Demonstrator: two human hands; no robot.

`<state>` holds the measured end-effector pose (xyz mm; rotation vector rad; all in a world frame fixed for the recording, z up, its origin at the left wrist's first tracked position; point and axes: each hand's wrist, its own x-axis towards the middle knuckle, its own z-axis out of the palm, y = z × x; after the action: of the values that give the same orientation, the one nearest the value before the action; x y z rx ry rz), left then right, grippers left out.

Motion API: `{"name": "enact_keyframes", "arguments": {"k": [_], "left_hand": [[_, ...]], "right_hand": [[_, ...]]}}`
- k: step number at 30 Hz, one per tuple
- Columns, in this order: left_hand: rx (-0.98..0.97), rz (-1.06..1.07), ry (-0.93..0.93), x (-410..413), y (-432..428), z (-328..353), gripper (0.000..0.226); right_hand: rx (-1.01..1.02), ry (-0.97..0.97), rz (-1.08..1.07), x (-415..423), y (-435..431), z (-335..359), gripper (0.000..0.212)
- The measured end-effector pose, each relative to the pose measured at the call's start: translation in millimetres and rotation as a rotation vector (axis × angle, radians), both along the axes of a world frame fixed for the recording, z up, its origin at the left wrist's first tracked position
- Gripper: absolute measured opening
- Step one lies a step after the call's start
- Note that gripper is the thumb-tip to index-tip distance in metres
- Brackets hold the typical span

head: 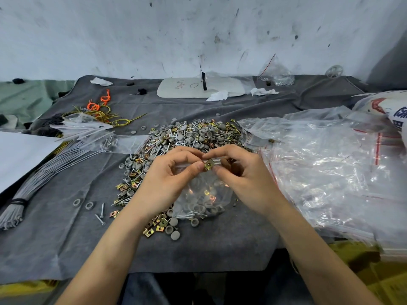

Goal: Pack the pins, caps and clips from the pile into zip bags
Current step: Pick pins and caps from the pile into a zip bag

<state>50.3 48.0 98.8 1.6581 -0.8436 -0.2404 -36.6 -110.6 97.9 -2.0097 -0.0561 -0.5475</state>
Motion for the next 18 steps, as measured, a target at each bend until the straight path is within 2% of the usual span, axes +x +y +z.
{"name": "enact_keyframes", "arguments": {"k": [2, 4, 8, 18], "left_hand": [[0.002, -0.004, 0.007, 1.7, 0.9, -0.6, 0.006], [-0.011, 0.008, 0.002, 1.6, 1.4, -1.1, 0.004], [-0.027, 0.038, -0.037, -3.7, 0.4, -2.9, 0.015], [-0.024, 0.061, -0.127, -2.6, -1.2, -3.6, 0.015]], "right_hand": [[-0.082, -0.024, -0.025, 0.2, -3.2, 0.6, 0.022], [-0.081, -0.023, -0.037, 0.4, -4.6, 0.5, 0.019], [0.090, 0.022, -0.023, 2.2, -7.7, -3.1, 0.016], [0.286, 0.078, -0.024, 2.3, -6.3, -4.5, 0.014]]}}
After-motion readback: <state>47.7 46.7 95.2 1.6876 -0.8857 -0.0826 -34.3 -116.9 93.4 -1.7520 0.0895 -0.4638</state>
